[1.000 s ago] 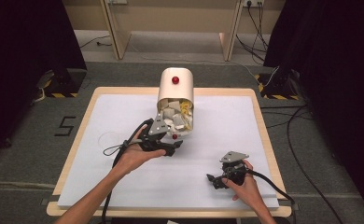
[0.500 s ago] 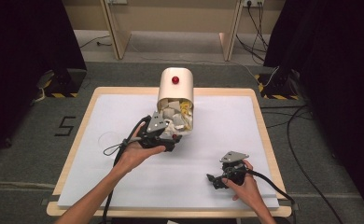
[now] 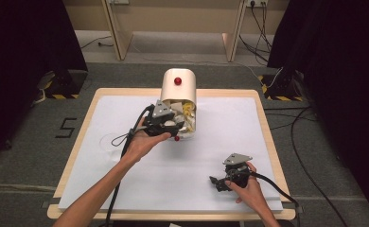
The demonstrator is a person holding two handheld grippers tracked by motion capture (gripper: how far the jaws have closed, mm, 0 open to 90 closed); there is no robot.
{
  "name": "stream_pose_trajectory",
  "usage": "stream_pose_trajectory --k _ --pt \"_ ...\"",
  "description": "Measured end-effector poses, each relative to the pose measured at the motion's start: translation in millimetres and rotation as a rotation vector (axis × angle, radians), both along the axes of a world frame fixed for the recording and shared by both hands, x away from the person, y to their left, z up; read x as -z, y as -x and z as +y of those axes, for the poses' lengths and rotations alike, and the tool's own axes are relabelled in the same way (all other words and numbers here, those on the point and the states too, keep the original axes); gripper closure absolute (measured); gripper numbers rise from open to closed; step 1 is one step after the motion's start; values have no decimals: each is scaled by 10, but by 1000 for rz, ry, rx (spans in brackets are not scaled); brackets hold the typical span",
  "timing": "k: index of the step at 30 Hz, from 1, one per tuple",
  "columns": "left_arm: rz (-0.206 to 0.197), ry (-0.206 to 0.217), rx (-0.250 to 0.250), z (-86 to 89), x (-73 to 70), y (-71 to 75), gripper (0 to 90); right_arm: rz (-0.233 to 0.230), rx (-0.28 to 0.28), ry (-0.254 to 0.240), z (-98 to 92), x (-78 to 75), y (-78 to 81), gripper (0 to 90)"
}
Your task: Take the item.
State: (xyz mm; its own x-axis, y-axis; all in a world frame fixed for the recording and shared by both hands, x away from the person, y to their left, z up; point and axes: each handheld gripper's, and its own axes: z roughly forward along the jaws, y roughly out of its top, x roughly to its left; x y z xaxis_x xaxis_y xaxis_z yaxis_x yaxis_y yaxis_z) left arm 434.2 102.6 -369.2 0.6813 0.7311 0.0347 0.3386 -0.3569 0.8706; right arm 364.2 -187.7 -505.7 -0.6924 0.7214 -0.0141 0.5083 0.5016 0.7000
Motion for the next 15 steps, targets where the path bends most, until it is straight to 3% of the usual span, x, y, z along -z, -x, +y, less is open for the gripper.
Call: stream_pose_trajectory --k 7,10,11,14,15 --pt "57 -44 -9 -96 99 -145 526 0 0 0 0 0 0 4" --pt "78 -53 1 -112 132 -182 581 0 0 0 0 0 0 4" --pt "79 -55 0 -113 136 -191 643 0 0 0 0 0 0 5" --pt "54 -88 23 -101 136 -235 696 0 0 0 0 0 1 4" --pt "72 -72 6 -124 148 -211 717 -1 0 0 0 0 0 4"
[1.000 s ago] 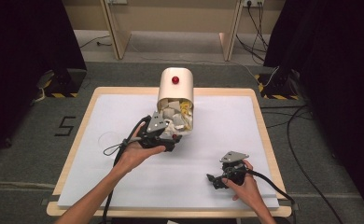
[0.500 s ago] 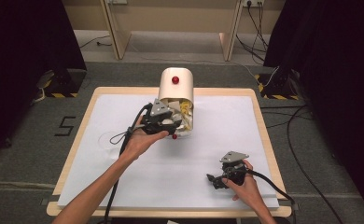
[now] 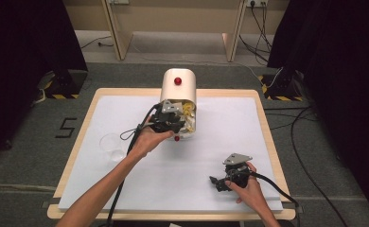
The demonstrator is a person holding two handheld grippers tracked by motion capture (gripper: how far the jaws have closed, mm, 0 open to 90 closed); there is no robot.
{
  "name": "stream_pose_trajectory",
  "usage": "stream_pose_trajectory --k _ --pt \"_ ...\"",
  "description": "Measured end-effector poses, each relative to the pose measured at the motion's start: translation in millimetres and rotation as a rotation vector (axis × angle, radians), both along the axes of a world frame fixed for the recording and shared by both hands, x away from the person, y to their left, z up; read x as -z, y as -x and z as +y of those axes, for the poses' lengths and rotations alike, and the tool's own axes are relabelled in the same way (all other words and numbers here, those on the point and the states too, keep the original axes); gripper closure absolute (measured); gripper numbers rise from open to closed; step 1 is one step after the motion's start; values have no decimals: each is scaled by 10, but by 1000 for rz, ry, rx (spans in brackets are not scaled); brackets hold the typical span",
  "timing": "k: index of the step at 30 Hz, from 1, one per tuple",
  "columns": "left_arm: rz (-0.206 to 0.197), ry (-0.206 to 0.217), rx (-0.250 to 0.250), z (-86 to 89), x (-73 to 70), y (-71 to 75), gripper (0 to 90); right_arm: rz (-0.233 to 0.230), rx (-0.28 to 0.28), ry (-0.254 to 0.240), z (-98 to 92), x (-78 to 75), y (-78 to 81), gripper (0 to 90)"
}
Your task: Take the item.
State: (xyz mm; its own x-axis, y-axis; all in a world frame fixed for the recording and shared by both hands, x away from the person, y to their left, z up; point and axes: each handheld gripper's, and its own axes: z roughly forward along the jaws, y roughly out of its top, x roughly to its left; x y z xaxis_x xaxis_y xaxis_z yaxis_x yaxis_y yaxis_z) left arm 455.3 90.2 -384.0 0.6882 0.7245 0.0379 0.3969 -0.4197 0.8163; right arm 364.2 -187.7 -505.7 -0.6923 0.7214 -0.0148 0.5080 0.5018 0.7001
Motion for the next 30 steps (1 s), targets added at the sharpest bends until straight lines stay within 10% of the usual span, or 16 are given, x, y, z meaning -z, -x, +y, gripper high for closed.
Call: stream_pose_trajectory --k 9,30 --pt "-35 11 14 33 -33 12 884 0 0 0 0 0 0 4" --pt "-131 93 34 257 -507 150 889 1 0 0 0 -1 1 4"
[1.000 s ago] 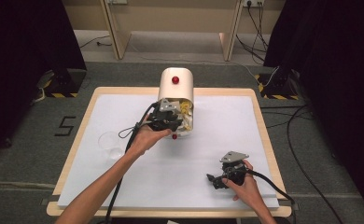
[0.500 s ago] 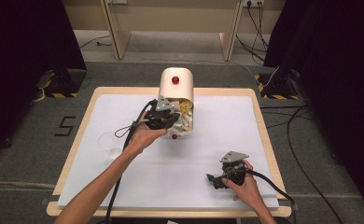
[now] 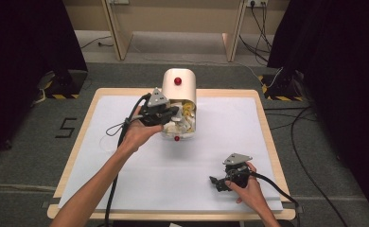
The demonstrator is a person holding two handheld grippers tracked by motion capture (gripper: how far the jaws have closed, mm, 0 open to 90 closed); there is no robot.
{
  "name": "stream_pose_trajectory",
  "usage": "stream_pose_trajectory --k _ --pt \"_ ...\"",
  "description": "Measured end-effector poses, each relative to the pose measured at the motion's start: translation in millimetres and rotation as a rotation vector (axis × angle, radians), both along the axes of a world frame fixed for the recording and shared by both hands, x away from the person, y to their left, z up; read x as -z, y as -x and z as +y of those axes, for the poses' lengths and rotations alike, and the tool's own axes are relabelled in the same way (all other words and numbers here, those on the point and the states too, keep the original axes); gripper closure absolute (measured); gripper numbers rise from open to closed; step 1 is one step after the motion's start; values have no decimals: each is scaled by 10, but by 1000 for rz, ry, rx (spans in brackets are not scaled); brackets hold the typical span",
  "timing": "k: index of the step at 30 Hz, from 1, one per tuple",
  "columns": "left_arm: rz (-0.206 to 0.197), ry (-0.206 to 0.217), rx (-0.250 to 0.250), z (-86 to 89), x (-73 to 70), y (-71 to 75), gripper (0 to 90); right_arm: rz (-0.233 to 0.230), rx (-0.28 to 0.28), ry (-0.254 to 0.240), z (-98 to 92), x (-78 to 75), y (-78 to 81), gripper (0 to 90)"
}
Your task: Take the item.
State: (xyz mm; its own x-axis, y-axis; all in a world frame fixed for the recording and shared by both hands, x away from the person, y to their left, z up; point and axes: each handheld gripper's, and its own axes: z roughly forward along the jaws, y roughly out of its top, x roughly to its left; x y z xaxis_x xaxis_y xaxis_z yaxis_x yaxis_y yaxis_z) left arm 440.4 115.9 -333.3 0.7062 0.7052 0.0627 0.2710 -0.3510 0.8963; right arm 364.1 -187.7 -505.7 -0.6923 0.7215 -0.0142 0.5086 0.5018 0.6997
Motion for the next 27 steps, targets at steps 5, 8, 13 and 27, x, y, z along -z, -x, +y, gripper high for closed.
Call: stream_pose_trajectory --k 5,8,13,27 --pt "1 15 0 56 -55 7 889 -1 0 0 0 1 0 4" --pt "3 34 0 115 -91 3 889 0 0 0 0 0 0 4" --pt "0 62 -4 219 -181 8 889 2 -1 2 -1 -2 0 4" --pt "-9 102 -47 630 -314 42 889 1 -1 3 -2 -1 -1 4"
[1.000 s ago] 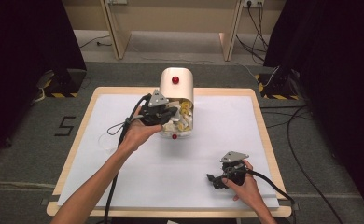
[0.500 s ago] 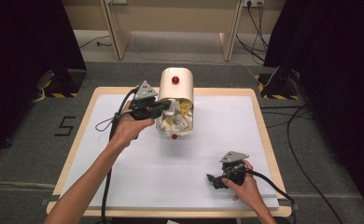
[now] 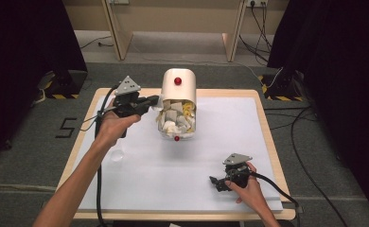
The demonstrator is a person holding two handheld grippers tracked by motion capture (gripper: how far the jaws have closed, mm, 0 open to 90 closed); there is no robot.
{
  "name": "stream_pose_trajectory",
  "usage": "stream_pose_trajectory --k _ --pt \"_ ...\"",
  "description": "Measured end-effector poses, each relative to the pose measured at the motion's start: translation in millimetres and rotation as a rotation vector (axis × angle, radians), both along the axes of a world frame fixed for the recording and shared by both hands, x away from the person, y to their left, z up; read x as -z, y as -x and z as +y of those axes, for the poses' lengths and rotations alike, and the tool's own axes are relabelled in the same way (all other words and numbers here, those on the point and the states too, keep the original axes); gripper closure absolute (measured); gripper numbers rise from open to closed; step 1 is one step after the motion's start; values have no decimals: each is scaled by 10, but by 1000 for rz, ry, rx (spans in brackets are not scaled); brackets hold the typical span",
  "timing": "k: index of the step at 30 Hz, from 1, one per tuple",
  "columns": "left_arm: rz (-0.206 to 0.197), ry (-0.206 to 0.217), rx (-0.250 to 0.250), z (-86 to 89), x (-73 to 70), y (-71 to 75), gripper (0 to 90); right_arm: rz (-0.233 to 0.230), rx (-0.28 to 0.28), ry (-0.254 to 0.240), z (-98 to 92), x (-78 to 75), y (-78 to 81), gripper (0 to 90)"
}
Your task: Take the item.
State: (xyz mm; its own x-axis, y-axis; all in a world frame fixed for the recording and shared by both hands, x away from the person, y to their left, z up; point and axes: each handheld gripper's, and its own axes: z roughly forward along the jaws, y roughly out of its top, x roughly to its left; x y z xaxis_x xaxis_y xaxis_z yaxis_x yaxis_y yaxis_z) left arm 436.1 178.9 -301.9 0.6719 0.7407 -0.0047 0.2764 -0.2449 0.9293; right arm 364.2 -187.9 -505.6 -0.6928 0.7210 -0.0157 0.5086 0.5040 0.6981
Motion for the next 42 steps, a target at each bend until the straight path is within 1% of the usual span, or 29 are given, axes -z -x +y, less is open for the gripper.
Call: stream_pose_trajectory --k 8,10,15,19,22,25,33,36,39,42 --pt "-4 29 -29 289 -49 65 889 0 1 -1 1 1 0 4" --pt "-4 36 -38 376 -48 84 889 -1 1 -1 1 1 0 4" --pt "-3 40 -57 534 -18 131 889 -2 1 -1 1 2 -1 4" --pt "0 46 -73 661 33 165 889 -2 1 -1 2 2 -1 4" --pt "4 43 -82 724 71 181 888 -2 1 -1 2 2 0 4" --pt "6 51 -89 771 97 200 889 -2 0 0 1 2 -1 4" --pt "9 65 -96 917 225 320 888 -5 -1 0 0 4 -2 4" --pt "6 71 -108 986 273 377 888 -1 1 -2 2 3 0 4" --pt "8 67 -118 1037 313 405 888 -2 1 -1 1 3 0 4" --pt "12 77 -128 1094 364 429 887 -2 1 -1 1 3 0 4"
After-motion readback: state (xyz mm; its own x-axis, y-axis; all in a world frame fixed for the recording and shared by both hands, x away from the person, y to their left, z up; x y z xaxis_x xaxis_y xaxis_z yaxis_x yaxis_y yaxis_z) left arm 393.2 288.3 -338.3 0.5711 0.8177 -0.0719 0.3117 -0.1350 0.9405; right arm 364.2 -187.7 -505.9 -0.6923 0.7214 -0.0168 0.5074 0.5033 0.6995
